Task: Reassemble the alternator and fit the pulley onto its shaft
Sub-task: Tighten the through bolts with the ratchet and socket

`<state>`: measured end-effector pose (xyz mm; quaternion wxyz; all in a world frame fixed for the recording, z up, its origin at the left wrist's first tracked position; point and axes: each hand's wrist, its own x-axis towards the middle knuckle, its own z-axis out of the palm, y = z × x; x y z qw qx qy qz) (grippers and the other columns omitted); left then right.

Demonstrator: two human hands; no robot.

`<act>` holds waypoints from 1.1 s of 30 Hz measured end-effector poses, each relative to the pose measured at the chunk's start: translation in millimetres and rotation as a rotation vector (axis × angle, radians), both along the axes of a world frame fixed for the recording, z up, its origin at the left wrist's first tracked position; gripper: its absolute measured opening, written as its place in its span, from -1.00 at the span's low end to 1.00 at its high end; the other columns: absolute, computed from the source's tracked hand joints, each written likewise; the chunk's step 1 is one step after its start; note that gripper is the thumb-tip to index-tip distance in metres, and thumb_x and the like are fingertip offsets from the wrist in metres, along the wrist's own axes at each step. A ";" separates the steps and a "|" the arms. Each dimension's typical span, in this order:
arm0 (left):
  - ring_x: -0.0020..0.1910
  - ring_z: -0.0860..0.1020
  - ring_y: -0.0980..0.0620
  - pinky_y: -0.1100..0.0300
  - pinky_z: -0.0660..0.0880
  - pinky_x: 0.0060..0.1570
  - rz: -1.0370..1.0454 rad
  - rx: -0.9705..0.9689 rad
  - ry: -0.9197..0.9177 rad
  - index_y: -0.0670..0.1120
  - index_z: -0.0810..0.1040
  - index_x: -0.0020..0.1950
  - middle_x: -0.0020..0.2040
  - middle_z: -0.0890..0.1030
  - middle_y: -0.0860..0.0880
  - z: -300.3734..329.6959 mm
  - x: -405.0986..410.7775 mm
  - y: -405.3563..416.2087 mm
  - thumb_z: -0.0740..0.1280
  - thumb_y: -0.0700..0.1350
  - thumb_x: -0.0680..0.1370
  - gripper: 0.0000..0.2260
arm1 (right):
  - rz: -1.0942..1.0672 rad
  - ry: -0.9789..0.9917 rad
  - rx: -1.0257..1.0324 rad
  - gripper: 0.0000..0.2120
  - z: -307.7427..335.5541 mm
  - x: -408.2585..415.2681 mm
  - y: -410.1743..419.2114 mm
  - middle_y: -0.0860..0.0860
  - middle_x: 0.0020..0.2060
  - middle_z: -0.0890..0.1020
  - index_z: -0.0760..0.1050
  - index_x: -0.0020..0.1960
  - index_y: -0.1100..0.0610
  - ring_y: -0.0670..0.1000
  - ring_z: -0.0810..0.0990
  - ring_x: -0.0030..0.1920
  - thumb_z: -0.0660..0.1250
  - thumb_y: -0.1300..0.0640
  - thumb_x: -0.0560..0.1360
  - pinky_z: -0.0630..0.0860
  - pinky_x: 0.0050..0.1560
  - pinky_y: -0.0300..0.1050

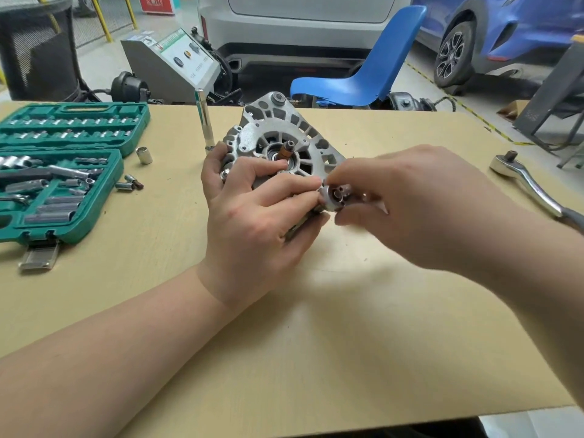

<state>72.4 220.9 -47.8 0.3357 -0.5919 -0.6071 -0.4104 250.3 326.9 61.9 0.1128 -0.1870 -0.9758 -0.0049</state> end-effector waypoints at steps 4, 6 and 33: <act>0.14 0.66 -0.18 -0.52 0.25 0.38 0.011 0.025 0.012 0.01 0.81 -0.01 0.13 0.75 0.19 -1.6 0.4 1.3 0.54 0.05 0.62 -0.87 | 0.051 -0.087 0.170 -0.76 5.4 -3.9 1.7 -0.05 -0.12 0.64 0.53 0.13 -0.07 0.17 0.56 -0.08 0.22 -0.15 0.59 0.55 -0.09 0.08; 0.12 0.68 -0.19 -0.55 0.27 0.36 0.004 0.039 0.009 -0.01 0.82 -0.02 0.12 0.76 0.16 -2.5 0.0 2.0 0.54 0.03 0.61 -0.87 | -0.009 0.006 0.036 -0.67 -1.6 -2.3 -4.4 -0.02 -0.26 0.61 0.52 -0.01 -0.02 0.15 0.52 -0.22 0.22 -0.26 0.51 0.55 -0.15 0.08; 0.11 0.71 -0.21 -0.57 0.32 0.33 -0.013 0.074 0.061 -0.04 0.81 0.00 0.14 0.76 0.13 -4.7 -6.9 2.9 0.58 -0.01 0.58 -0.89 | -0.060 0.329 -0.228 -0.73 -35.8 2.6 -11.8 -0.11 -0.36 0.64 0.59 -0.01 0.03 0.05 0.58 -0.32 0.41 -0.18 0.52 0.50 -0.23 -0.05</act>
